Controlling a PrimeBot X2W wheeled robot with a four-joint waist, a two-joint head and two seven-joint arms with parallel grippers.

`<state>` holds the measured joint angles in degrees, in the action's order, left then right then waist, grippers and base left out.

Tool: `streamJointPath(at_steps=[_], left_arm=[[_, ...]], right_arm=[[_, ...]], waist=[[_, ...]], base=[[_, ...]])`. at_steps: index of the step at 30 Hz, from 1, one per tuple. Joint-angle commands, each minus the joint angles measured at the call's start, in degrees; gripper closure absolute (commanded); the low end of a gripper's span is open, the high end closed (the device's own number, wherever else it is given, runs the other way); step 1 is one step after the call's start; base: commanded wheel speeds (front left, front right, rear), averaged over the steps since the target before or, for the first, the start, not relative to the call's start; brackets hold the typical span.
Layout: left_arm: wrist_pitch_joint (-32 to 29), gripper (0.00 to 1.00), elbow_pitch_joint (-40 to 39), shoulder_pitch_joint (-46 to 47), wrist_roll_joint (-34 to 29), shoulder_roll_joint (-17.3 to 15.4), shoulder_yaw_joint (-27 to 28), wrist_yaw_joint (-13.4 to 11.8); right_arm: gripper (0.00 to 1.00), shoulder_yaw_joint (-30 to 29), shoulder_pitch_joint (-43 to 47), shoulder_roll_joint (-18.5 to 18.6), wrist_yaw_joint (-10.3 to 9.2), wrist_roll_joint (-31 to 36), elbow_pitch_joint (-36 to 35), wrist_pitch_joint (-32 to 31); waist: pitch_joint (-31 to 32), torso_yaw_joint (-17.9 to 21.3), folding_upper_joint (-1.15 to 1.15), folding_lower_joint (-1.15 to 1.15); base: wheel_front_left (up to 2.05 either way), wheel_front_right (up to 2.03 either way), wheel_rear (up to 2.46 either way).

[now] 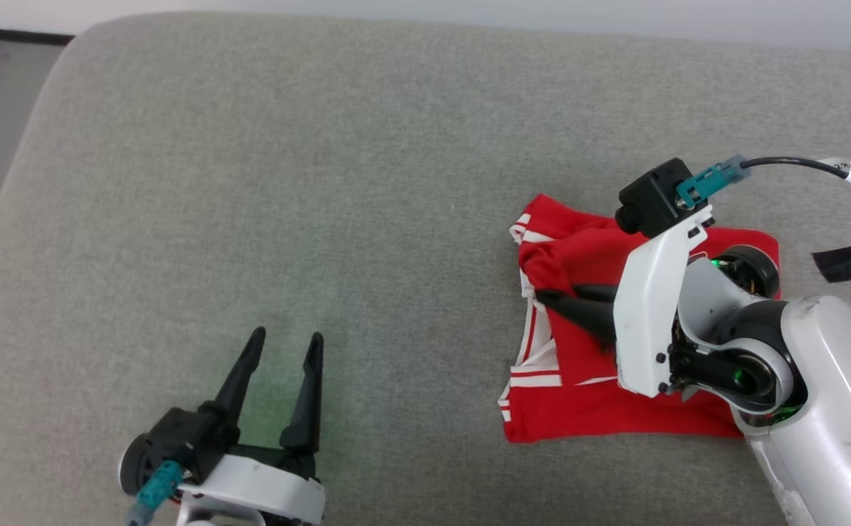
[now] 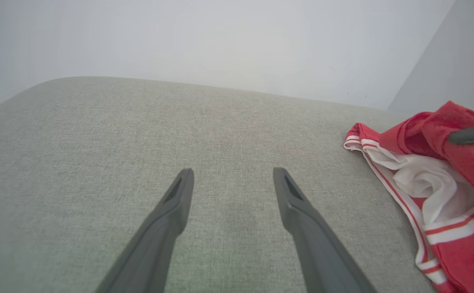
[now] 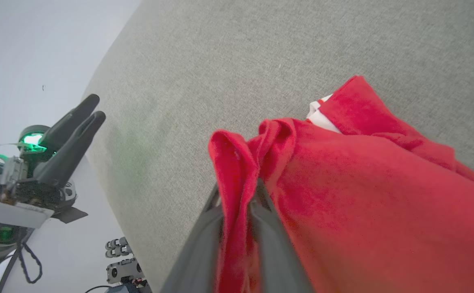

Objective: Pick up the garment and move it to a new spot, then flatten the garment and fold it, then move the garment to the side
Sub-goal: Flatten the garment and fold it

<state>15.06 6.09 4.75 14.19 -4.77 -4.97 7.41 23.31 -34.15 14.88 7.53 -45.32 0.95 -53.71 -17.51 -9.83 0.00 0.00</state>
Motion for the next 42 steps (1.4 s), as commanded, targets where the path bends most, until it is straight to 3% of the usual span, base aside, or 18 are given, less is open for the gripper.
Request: streamJointPath(at_steps=[1, 12, 19, 24, 34, 42], left_arm=[[0.1, 0.0, 0.2, 0.4, 0.2, -0.3, 0.1, 0.1], [0.1, 0.0, 1.5, 0.5, 1.8, -2.0, 0.0, 0.1], [0.1, 0.0, 3.8, 1.5, 4.1, -3.6, -0.8, 0.1], [0.1, 0.0, 5.8, 2.4, 5.3, -4.7, 0.0, 0.1], [0.1, 0.0, 5.0, -1.9, 4.9, -5.0, 3.2, -0.5], [0.1, 0.0, 2.2, -7.9, 4.4, -4.9, 5.2, -1.9]], right_arm=[[0.0, 0.1, -0.4, -0.1, -0.09, -0.7, 0.2, 0.8], [0.0, -4.8, 3.2, 2.7, -0.09, -1.5, 1.9, 10.4], [0.0, -3.4, 6.3, 10.8, -0.09, 8.7, 3.8, 23.1], [0.0, -4.2, 9.2, 13.0, -0.09, 12.6, 7.2, 33.7], [0.0, -10.9, 17.4, 9.1, -0.09, 16.9, 10.4, 50.8], [0.0, -16.9, 24.8, 4.3, -0.09, 19.5, 6.8, 53.5]], waist=[[0.6, 0.6, 0.0, 0.0], [4.3, 6.4, 0.0, 0.0], [5.7, 10.0, 0.0, 0.0], [6.8, 11.9, 0.0, 0.0], [9.9, 13.3, 0.0, 0.0], [13.4, 13.7, 0.0, 0.0]], base=[[0.0, 0.0, 0.0], [0.0, 0.0, 0.0], [0.0, 0.0, 0.0], [0.0, 0.0, 0.0], [0.0, 0.0, 0.0], [0.0, 0.0, 0.0]])
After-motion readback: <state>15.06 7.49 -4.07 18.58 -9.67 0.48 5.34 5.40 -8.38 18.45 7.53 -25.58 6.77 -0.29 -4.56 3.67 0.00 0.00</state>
